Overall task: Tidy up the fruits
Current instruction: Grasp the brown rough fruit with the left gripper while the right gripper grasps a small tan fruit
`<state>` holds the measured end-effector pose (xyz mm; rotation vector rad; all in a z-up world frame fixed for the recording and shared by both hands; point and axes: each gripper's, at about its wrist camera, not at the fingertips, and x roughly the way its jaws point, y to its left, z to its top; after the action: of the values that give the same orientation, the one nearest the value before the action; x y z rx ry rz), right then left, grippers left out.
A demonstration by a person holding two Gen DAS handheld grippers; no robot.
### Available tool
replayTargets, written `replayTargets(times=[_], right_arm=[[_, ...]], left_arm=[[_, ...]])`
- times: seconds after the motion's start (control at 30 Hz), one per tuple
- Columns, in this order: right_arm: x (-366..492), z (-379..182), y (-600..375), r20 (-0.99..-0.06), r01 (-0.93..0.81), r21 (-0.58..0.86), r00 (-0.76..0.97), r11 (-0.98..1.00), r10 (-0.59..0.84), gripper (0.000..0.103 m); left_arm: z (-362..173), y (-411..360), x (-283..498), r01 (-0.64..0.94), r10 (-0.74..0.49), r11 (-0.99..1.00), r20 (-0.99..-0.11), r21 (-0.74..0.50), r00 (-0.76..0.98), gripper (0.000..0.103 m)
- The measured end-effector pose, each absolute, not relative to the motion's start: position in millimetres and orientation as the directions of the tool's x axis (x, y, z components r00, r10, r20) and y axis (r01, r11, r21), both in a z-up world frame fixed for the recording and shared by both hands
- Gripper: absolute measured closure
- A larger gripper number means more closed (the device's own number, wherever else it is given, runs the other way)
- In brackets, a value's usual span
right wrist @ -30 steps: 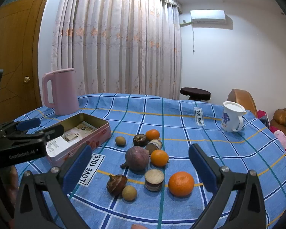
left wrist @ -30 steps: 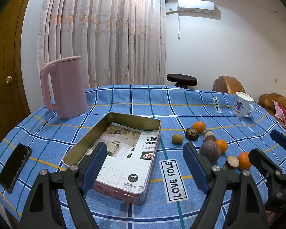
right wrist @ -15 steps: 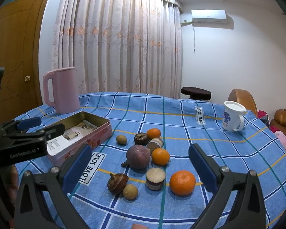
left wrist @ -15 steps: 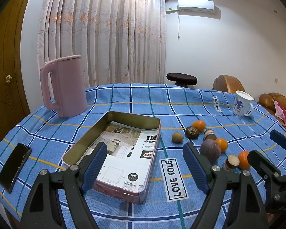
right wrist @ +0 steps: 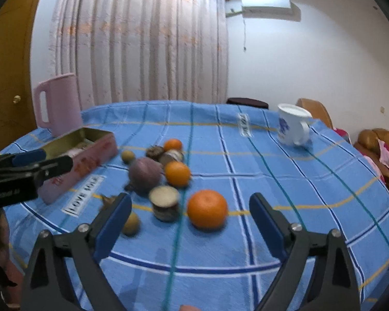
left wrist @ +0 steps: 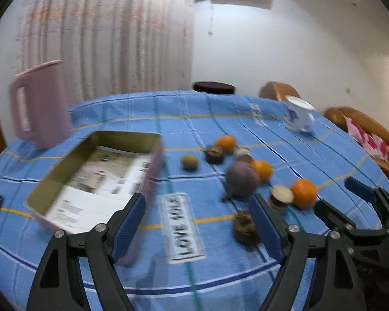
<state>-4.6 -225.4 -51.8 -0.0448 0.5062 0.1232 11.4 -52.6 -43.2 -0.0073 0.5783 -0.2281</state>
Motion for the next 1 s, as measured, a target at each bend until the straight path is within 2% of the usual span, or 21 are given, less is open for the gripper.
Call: replayTargets(times=[0.17,0.47,0.5,0.57,0.63,0.7,0.77,0.93,1.0], right_arm=[[-8,-55,-235,-0.493,-0.118,0.001,0.864,0.993,0.103,0.010],[-5,-58,-232,-0.494,-0.136,0.016,0.860,0.991,0.126,0.010],[-5,-58,-232,-0.494,-0.139,0.015,0.860,0.990,0.128,0.010],[-4,-60,-230,-0.496,-0.142,0.009,0.859,0.990,0.128,0.010],[-5,-60,-228,-0.497,-0.148,0.006,0.858,0.989,0.131,0.010],[-6,-59,-226,-0.495,-0.149,0.002,0.859,0.989,0.130,0.010],[-5,-59,-225,-0.497,-0.155,0.001,0.857,0.988,0.135,0.010],[-4,-63,-217,-0.511,-0.173,-0.006,0.847,0.985,0.145,0.011],[-4,-64,-214,-0.514,-0.184,-0.004,0.843,0.983,0.156,0.016]], left_arm=[[-58,-75,17,0.280,-0.275,0.956,-0.590,-0.085,0.759,0.020],[-71,-81,29,0.297,-0.295,0.949,-0.636,-0.107,0.713,0.021],[-71,-81,31,0.300,-0.305,0.946,-0.641,-0.121,0.704,0.025],[-74,-78,35,0.295,-0.316,0.944,-0.651,-0.145,0.690,0.045],[-78,-76,39,0.281,-0.300,0.949,-0.677,-0.141,0.672,0.056],[-77,-71,38,0.277,-0.300,0.950,-0.676,-0.146,0.673,0.056],[-79,-70,40,0.252,-0.240,0.964,-0.695,-0.087,0.677,0.056],[-82,-66,52,0.257,-0.262,0.959,-0.721,-0.120,0.642,0.058],[-82,-63,52,0.256,-0.268,0.958,-0.715,-0.128,0.646,0.060]])
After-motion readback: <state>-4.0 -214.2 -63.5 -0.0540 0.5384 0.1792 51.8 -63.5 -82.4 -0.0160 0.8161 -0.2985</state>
